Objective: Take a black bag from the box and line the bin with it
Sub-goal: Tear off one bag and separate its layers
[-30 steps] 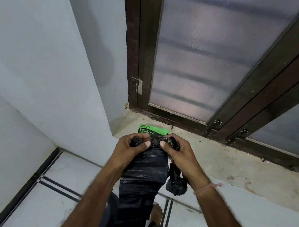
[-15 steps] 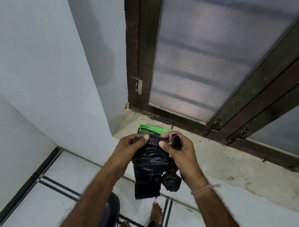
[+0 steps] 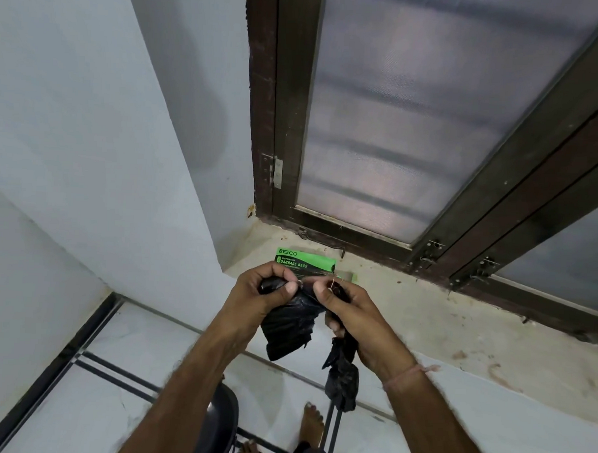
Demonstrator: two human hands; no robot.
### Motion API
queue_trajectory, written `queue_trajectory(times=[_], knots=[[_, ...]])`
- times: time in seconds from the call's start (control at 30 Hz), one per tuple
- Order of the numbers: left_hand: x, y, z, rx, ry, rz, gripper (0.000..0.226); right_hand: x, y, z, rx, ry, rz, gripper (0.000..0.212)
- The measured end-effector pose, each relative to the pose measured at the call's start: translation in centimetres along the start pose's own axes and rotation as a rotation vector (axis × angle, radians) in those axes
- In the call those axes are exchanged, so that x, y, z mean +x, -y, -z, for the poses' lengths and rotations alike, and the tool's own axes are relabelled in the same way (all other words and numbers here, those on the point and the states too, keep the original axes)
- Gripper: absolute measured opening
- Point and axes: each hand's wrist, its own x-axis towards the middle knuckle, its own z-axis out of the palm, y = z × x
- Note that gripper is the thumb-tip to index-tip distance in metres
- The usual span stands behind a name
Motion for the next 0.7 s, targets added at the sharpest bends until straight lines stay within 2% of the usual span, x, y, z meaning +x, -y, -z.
queue_trajectory(times=[0.13, 0.2, 0.27, 0.4, 0.5, 0.6, 0.7], knots=[[-0.46, -0.12, -0.54, 0.019, -0.022, 0.051, 0.026, 0.36, -0.09, -0.06, 0.018, -0.142, 0.09, 0.011], [-0.45, 0.02, -0.7, 0.025, 0.008, 0.124, 0.024, 0.32, 0.06, -0.05, 0.034, -0.132, 0.152, 0.019], [-0.41, 0.3, -0.72, 0.043, -0.016, 0.125, 0.017, 0.32, 0.08, 0.09, 0.008, -0.106, 0.148, 0.025], [-0.08, 0.49, -0.47, 0.146, -0.077, 0.027, 0.006, 0.09, 0.05, -0.19, -0.021, -0.079, 0.107, 0.016], [-0.06, 0.3, -0.58, 0.081, -0.069, 0.057, 0.007, -0.02, -0.02, -0.19, 0.057, -0.116, 0.144, 0.009], [0.03, 0.11, -0.59, -0.046, -0.06, 0.182, 0.029, -0.12, 0.11, 0.14, 0.005, -0.119, 0.188, 0.013], [0.21, 0.45, -0.44, -0.066, -0.099, 0.18, 0.019, -0.46, 0.16, 0.45, -0.03, -0.05, 0.186, 0.016]])
